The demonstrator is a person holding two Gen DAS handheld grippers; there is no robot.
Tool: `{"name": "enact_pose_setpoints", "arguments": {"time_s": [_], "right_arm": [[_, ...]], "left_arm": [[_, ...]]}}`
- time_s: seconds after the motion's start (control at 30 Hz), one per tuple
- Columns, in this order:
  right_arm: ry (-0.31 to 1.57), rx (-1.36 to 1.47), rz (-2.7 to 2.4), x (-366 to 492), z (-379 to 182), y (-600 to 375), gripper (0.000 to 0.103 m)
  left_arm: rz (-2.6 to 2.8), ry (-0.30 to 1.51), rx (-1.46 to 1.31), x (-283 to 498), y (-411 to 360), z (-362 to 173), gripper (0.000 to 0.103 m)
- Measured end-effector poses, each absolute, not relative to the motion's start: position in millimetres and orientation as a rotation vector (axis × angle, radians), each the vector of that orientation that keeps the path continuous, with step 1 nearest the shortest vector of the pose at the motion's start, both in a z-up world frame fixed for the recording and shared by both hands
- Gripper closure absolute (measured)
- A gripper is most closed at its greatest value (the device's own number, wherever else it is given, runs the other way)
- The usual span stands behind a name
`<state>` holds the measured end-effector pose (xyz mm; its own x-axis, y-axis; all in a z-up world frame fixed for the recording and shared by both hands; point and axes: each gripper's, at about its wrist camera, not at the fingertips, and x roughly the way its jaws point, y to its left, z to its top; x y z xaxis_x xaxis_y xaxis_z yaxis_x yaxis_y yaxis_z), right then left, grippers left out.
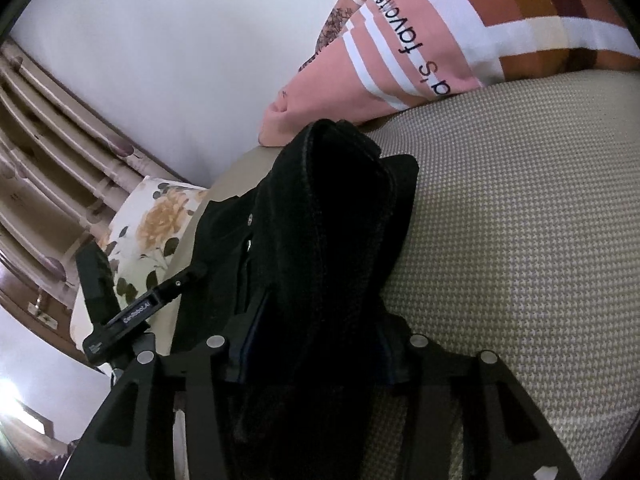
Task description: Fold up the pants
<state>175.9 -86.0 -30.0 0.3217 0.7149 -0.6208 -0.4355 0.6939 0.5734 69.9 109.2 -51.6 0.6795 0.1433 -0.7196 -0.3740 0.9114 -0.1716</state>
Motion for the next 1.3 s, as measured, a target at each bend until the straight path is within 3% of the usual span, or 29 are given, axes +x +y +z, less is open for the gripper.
{"name": "enact_pose_setpoints", "arguments": {"time_s": [0.13,0.37,0.7,0.9,1.3], "right_arm": [[0.962,0.291,0.761,173.2,-27.9,-81.7,0.053],[0.956,0.066,0.71,152.8,-15.6,-54.8,0.03],[0.85,0.026,0.619,81.2,33.5,-84.4,0.023],[0.75,-0.035,0.685,30.6,75.8,-87.3,0.02],[0.503,-0.086,0.758,-57.1,155.8,-84.9,0.006]], "left_arm": [[0.336,0.751,-0.293,65.5,107.2,-48.7,0.016],[0.412,0.731,-0.25,45.4,96.2,-38.5,0.016],[0.43,0.656,-0.173,-25.3,55.7,3.6,0.016],[0.442,0.572,-0.1,-61.2,25.2,41.2,0.008],[0.407,0.359,-0.063,-129.6,-23.9,111.4,0.002]]}}
